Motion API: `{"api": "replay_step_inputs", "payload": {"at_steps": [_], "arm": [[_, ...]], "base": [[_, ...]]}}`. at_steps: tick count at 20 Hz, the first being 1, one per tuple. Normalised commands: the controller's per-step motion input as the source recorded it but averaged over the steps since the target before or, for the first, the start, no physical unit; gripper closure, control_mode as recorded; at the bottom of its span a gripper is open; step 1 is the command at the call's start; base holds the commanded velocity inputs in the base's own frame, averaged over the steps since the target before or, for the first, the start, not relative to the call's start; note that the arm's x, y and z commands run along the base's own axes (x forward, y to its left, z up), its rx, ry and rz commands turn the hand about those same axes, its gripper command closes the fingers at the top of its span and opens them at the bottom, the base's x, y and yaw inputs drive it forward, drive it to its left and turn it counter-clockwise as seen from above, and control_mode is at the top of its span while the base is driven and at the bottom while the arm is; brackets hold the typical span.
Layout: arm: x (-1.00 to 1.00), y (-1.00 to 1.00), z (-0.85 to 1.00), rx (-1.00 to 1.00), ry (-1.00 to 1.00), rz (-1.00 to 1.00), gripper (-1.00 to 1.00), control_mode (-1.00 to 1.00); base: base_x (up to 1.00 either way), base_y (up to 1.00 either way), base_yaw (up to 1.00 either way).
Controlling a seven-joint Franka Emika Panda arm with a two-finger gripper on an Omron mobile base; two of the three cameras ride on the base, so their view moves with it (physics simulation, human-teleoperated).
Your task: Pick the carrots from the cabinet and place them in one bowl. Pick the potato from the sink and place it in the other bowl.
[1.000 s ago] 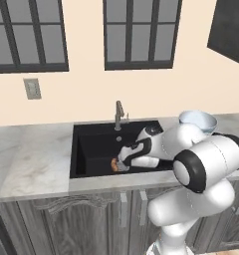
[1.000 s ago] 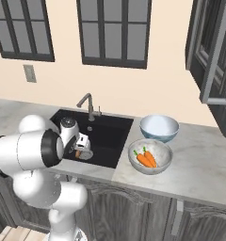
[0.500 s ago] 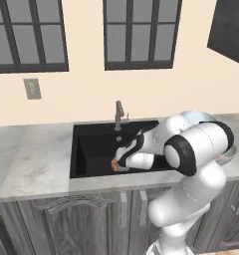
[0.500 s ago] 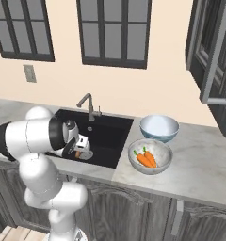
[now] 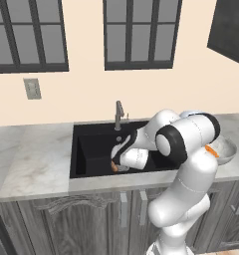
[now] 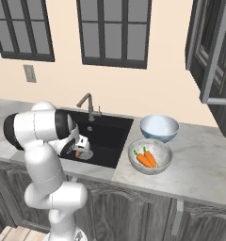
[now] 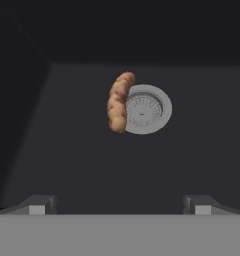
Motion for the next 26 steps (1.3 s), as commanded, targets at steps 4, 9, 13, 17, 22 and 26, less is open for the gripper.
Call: {"api": "replay_step_inputs", "payload": {"at_steps": [4, 9, 13, 17, 22, 26], "arm": [[0.19, 0.03, -0.26, 0.02, 0.0, 0.0, -1.0, -1.0], [0.22, 0.04, -0.34, 0.01, 0.0, 0.0, -1.0, -1.0], [0.26, 0.04, -0.37, 0.0, 0.0, 0.0, -1.0, -1.0], [0.26, 0.06, -0.32, 0.0, 0.0, 0.0, -1.0, -1.0], [0.22, 0.08, -0.27, 0.0, -0.01, 0.0, -1.0, -1.0], [0.24, 0.09, -0.22, 0.0, -0.01, 0.0, -1.0, -1.0]], "base": [[0.0, 0.0, 0.0], [0.0, 0.0, 0.0], [0.0, 0.0, 0.0], [0.0, 0.0, 0.0], [0.0, 0.0, 0.0], [0.0, 0.0, 0.0]]}}
